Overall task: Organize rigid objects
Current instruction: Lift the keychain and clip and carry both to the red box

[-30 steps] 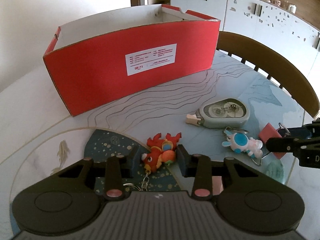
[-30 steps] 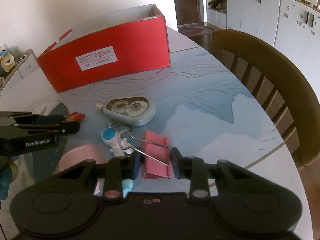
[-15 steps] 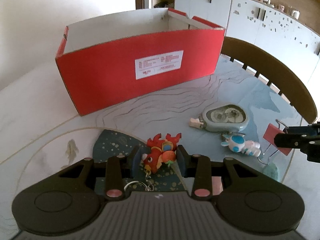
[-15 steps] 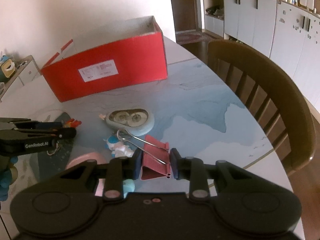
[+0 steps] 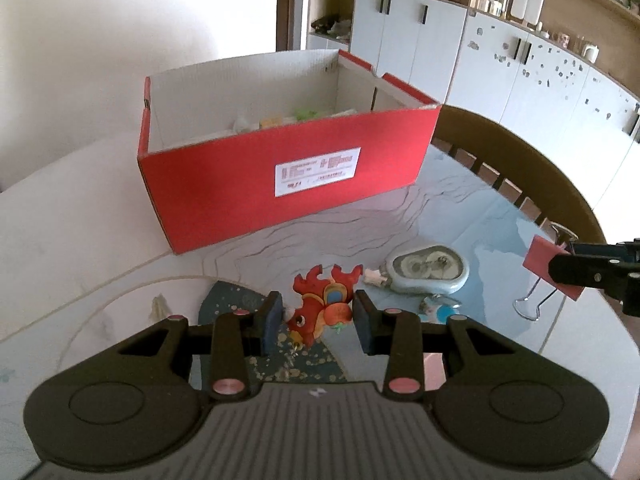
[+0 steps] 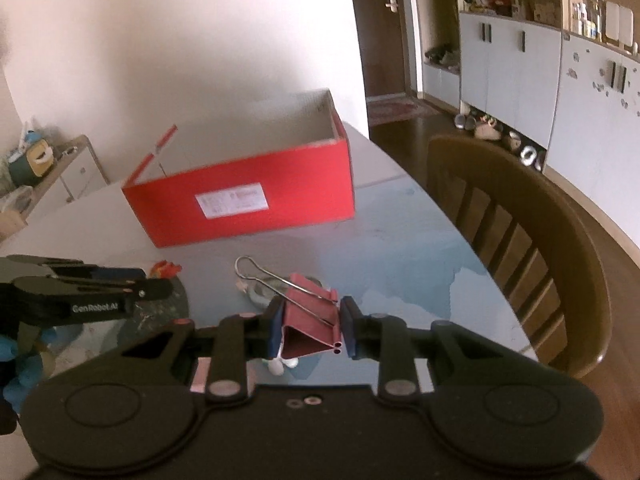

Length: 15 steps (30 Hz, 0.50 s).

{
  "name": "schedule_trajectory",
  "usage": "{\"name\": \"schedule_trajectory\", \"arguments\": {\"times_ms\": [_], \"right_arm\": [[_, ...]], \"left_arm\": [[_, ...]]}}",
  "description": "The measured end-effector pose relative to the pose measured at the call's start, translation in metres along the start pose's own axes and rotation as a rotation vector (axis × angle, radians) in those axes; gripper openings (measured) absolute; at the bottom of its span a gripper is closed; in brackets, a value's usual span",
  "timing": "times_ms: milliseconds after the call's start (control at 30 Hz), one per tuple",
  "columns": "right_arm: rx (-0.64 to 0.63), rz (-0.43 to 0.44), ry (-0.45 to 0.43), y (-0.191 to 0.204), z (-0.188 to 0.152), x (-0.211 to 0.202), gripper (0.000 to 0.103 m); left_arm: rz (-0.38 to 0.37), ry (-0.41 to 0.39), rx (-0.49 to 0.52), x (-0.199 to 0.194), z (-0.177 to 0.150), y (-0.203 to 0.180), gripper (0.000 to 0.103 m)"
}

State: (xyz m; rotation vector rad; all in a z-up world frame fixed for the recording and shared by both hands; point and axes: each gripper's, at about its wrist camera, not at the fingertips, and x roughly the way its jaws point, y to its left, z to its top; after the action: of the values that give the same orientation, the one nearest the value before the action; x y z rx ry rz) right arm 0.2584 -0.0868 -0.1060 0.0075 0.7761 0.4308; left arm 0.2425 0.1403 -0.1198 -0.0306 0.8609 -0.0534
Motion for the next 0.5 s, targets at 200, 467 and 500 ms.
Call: {"name": "schedule_trajectory", "arguments": {"times_ms": [200,467,500], "right_arm": [[-0.02,0.03,-0.042,0.007,0.019,-0.015,0.028],[-0.072,0.06,-0.101,0.018,0.049,-0.028,0.028],[-0.075,0.063,-0.106,0.019,0.052,-0.028,0.028]], "left_arm": [[-0.036,-0.011,-0.021,-0.018,0.016,-0.001,0.037],[-0.028,-0.072,0.013,-0.042,0.044,-0.005,0.037],[-0.027,-0.081,0.017,-0.044,0.048,-0.005,0.037]]}}
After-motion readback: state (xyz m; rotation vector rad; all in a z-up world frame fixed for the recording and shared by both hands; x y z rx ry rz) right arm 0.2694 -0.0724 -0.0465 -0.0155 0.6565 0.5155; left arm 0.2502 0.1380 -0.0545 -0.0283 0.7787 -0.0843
